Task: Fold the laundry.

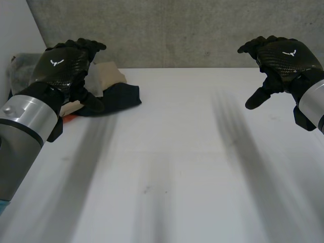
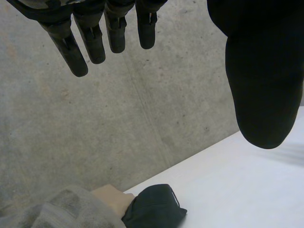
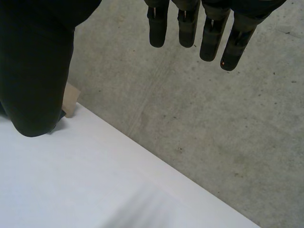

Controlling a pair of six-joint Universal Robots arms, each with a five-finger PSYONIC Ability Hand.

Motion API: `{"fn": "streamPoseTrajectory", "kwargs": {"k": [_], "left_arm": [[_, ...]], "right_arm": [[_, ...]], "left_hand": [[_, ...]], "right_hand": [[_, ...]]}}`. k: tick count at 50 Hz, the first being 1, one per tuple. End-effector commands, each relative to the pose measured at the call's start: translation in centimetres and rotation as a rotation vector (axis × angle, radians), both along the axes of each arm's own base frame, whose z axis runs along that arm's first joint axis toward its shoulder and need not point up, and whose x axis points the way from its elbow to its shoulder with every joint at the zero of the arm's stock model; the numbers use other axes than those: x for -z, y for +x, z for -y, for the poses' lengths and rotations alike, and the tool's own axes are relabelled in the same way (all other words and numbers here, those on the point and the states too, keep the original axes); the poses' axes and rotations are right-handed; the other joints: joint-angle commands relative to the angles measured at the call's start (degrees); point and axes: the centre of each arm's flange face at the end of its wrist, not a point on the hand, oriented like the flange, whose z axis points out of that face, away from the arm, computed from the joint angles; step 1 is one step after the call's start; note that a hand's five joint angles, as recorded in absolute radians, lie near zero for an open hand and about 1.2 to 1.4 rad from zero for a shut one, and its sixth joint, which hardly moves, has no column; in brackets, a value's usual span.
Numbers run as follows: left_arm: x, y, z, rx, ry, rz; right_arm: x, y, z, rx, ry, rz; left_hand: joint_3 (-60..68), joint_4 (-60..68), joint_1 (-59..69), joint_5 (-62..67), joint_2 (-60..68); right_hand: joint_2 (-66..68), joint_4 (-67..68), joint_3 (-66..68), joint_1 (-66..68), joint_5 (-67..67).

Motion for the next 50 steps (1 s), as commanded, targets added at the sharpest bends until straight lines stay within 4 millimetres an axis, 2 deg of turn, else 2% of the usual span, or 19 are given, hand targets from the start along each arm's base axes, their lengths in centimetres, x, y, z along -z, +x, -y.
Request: {"fn": "streamPoseTrajectory", "kwargs": {"k": [1,6,7,10,11,16,18,21,22,26,29,30,33,34,36,43,47,48,50], "left_arm": [[-0.6,-0.6,1.5,-0.005,-0.07,-0.001],[0.4,0.0,5.8,-0.075,-0.127,0.097],[1.2,0.6,7.4,-0.113,-0.144,0.17],[2.4,1.6,9.7,-0.165,-0.165,0.287],[3.3,2.1,11.2,-0.192,-0.181,0.361],[5.5,3.6,15.9,-0.27,-0.247,0.524],[7.3,5.4,18.4,-0.316,-0.23,0.572],[9.0,7.2,20.8,-0.352,-0.206,0.594],[10.2,7.6,21.9,-0.357,-0.193,0.6],[12.5,8.1,23.7,-0.342,-0.172,0.613],[13.2,8.1,24.5,-0.324,-0.177,0.613],[13.6,8.0,24.9,-0.315,-0.181,0.615],[13.6,7.9,25.1,-0.317,-0.187,0.614],[13.5,7.9,25.1,-0.316,-0.189,0.609],[13.4,7.7,25.0,-0.314,-0.19,0.607],[13.0,6.6,24.4,-0.298,-0.201,0.602],[12.1,5.2,23.1,-0.265,-0.2,0.596],[12.0,5.1,22.8,-0.258,-0.192,0.595],[11.7,4.8,21.8,-0.236,-0.166,0.572]], "right_arm": [[0.0,0.0,0.0,-0.002,0.0,0.0],[0.0,0.0,0.0,0.0,0.0,-0.002],[0.0,0.0,0.0,0.0,0.0,-0.002],[0.0,0.0,0.0,-0.002,0.001,-0.003],[0.0,0.0,0.0,-0.003,0.001,-0.003],[0.2,0.0,0.0,-0.003,0.006,-0.006],[0.4,0.0,0.0,-0.005,0.009,-0.007],[0.4,0.0,0.0,-0.005,0.009,-0.007],[0.4,0.0,0.0,-0.003,0.009,-0.007],[0.4,-0.1,0.0,-0.002,0.011,-0.007],[0.4,-0.1,0.1,-0.002,0.011,-0.007],[0.4,-0.1,0.1,-0.002,0.009,-0.007],[0.5,-0.1,0.1,0.0,0.01,-0.009],[0.6,-0.2,0.2,0.001,0.012,-0.009],[0.6,-0.2,0.2,0.003,0.012,-0.009],[0.4,-0.3,0.3,0.003,0.006,-0.007],[0.3,-0.3,0.3,0.001,0.004,-0.007],[0.3,-0.3,0.3,0.001,0.004,-0.007],[0.3,-0.3,0.3,0.001,0.003,-0.006]], "left_hand": [[-1.4,-1.16,-1.02,-2.15,-1.23],[-1.06,-0.82,-0.68,-1.81,-0.89],[-1.39,-1.15,-1.02,-2.14,-1.22],[-1.56,-1.32,-1.19,-2.31,-1.39],[-1.56,-1.32,-1.19,-2.31,-1.39],[-1.4,-1.15,-1.02,-2.14,-1.22],[-1.4,-1.15,-1.02,-2.14,-1.22],[-1.4,-1.15,-1.02,-2.14,-1.22],[-1.4,-1.15,-1.02,-2.14,-1.22],[-0.4,-0.15,-0.02,-1.14,-0.22],[5.97,6.21,6.34,5.22,6.14],[20.16,20.4,20.54,19.41,20.33],[46.12,46.36,46.5,45.37,46.29],[59.7,59.94,60.07,58.95,59.87],[68.2,68.44,68.57,67.45,68.37],[68.22,68.46,68.6,67.47,68.4],[68.22,68.46,68.6,67.47,68.4],[64.41,64.66,64.79,63.67,64.59],[29.07,29.31,29.44,28.32,29.24]], "right_hand": [[-2.75,-3.16,-1.9,-1.17,-3.45],[-2.75,-3.16,-1.9,-1.17,-3.45],[-2.75,-3.16,-1.9,-1.17,-3.45],[-2.75,-3.16,-1.9,-1.17,-3.45],[-2.75,-3.16,-1.9,-1.17,-3.45],[-2.75,-3.16,-1.9,-1.17,-3.45],[-2.75,-3.16,-1.9,-1.17,-3.45],[-2.75,-3.16,-1.9,-1.17,-3.45],[-2.75,-3.16,-1.9,-1.17,-3.45],[-2.75,-3.16,-1.9,-1.17,-3.45],[-2.75,-3.16,-1.9,-1.17,-3.45],[-2.75,-3.16,-1.9,-1.17,-3.45],[-2.75,-3.16,-1.9,-1.17,-3.45],[-2.75,-3.16,-1.9,-1.17,-3.45],[-2.75,-3.16,-1.9,-1.17,-3.45],[-2.75,-3.16,-1.9,-1.17,-3.45],[-2.75,-3.16,-1.9,-1.17,-3.45],[-2.75,-3.16,-1.9,-1.17,-3.45],[-2.75,-3.16,-1.9,-1.17,-3.45]]}}
